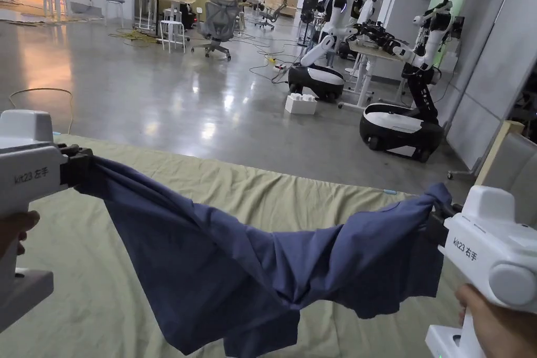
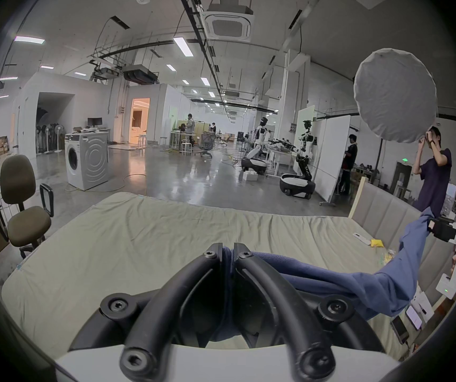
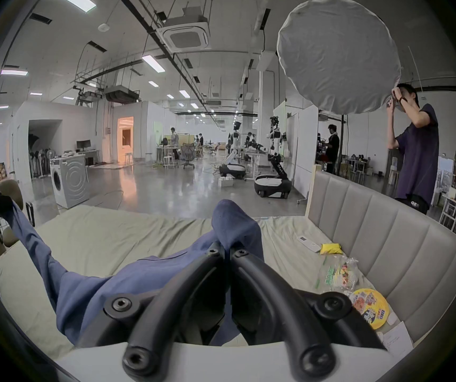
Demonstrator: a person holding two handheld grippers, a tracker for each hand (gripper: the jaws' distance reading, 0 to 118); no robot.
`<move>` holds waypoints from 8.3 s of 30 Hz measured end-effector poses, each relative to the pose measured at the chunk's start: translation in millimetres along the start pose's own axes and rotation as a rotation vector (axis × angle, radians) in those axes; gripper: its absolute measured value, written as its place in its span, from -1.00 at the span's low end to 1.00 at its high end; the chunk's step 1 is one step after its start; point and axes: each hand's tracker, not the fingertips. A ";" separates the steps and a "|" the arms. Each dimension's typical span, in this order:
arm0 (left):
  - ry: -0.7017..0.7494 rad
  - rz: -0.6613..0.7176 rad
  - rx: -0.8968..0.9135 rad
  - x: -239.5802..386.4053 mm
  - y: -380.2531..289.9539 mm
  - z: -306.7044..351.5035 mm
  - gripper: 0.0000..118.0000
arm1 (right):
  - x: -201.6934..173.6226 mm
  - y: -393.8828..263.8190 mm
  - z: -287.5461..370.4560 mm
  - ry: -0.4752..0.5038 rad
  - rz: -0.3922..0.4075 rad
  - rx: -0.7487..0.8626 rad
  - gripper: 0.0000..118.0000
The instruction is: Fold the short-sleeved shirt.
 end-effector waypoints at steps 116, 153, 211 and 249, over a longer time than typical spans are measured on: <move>-0.058 -0.228 -0.759 104.8 -277.3 -283.7 0.28 | -36.6 -243.6 18.6 -0.055 0.017 -0.303 -0.97; -0.132 -0.121 -0.273 56.1 -168.1 -80.8 -0.89 | -21.7 -269.8 -14.7 0.051 -0.019 -0.566 -0.90; 0.140 -0.101 -0.064 -51.5 -19.1 -57.8 -0.89 | 19.2 -25.3 -69.6 -0.074 -0.001 -0.092 -0.91; 0.153 -0.175 -0.294 -31.7 -227.8 63.3 0.02 | -31.1 -209.8 80.6 -0.021 0.033 -0.234 0.37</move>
